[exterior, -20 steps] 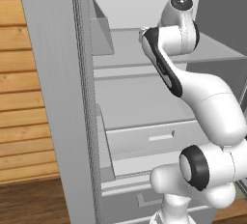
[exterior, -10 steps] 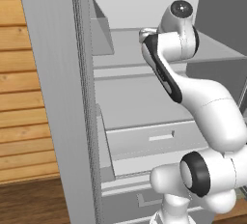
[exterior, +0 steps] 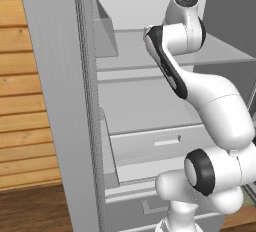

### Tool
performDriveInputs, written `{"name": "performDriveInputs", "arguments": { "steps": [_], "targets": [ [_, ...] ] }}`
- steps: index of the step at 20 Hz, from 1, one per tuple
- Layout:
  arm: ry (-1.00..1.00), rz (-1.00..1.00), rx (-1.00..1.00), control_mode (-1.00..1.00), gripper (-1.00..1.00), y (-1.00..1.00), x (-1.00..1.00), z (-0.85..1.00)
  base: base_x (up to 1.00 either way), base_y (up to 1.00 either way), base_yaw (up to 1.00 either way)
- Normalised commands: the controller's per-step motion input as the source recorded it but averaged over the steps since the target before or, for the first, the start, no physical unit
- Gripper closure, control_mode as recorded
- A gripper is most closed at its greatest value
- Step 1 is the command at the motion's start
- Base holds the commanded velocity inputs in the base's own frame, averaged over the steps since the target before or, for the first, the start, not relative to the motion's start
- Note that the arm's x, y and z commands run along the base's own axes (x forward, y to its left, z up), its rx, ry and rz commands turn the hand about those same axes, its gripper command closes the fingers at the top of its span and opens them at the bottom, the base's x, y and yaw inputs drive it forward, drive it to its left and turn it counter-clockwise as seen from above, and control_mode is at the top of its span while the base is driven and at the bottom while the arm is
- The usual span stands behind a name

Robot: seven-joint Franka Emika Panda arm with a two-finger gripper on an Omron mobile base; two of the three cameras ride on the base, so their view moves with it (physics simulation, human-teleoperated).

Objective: Take the strawberry from the fridge and place it on top of the pancake, located on the dining counter.

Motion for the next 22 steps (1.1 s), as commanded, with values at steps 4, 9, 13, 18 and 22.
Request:
{"name": "performDriveInputs", "arguments": {
  "steps": [4, 9, 13, 18, 22],
  "targets": [
    [0.07, 0.0, 0.0, -1.0, -1.0, 0.11, -0.33, -0.22, 0.0, 0.0, 0.0],
    [0.0, 0.0, 0.0, -1.0, -1.0, 0.0, -0.07, -0.13, 0.0, 0.0, 0.0],
    [0.0, -0.02, 0.0, -1.0, -1.0, -0.01, -0.02, -0.15, 0.0, 0.0, 0.0],
    [-0.01, -0.05, 0.0, -1.0, -1.0, -0.01, -0.02, -0.24, 0.0, 0.0, 0.0],
    [-0.03, -0.08, 0.0, -1.0, -1.0, -0.03, 0.0, -0.15, 0.0, 0.0, 0.0]
  ]
}}
